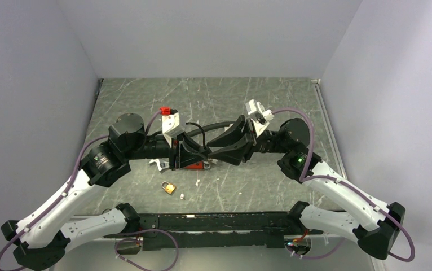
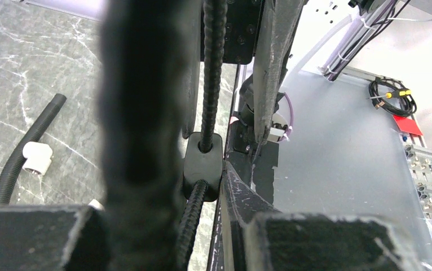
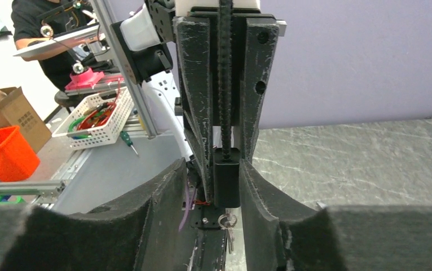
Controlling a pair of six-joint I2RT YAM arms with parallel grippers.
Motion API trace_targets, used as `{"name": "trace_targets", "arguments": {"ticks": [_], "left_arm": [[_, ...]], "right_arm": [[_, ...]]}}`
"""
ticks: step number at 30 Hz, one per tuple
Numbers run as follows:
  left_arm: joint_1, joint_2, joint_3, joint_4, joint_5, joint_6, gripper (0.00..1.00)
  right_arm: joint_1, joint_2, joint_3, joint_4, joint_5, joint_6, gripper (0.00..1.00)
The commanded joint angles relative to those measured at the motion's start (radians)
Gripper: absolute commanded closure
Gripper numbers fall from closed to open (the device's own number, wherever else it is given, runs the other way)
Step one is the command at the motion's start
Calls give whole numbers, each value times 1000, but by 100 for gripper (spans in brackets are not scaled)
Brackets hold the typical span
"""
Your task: Unlock with the key
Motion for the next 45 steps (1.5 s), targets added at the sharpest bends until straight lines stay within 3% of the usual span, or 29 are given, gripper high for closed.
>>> {"name": "trace_targets", "arguments": {"ticks": [1, 8, 15, 20, 34, 45], "left_arm": [[5, -6, 4, 111, -72, 2, 100], [5, -23, -9, 139, -59, -12, 100], [5, -22, -24, 169, -11, -18, 100], [5, -42, -18, 148, 16, -13, 100], [5, -44, -32, 181, 51, -25, 100], [5, -8, -47, 197, 53, -22, 100]], "right_arm": [[16, -38, -15, 30, -105, 27, 54], [16, -61, -14, 22, -95, 31, 42], [16, -25, 2, -4, -40, 18, 46], [16, -62, 3, -20, 82, -15, 46], [17, -20, 21, 21, 76, 5, 47], [16, -23, 20, 46, 64, 13, 67]]}}
